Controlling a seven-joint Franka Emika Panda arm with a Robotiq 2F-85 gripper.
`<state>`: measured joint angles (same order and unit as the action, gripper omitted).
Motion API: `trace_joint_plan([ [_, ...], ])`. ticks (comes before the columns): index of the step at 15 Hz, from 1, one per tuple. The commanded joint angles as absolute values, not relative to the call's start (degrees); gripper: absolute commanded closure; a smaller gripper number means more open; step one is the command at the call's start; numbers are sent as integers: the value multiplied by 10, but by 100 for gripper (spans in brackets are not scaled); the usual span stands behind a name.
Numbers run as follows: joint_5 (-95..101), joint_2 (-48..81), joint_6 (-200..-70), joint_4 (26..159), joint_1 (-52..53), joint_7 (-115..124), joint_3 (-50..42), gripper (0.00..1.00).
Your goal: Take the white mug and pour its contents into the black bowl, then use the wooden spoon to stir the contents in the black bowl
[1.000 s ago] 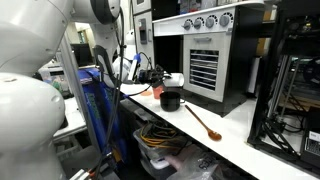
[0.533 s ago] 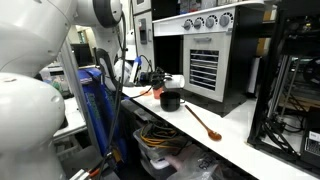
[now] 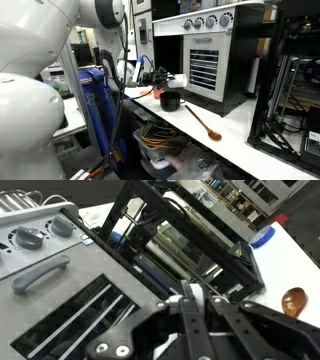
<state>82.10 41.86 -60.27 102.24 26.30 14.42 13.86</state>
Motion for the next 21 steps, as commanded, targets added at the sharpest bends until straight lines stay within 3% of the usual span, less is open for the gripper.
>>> trace_joint_plan([
  [1,841,435,-607,1004,254,124,142,98],
  [21,885,457,-594,1004,275,95,145,98],
])
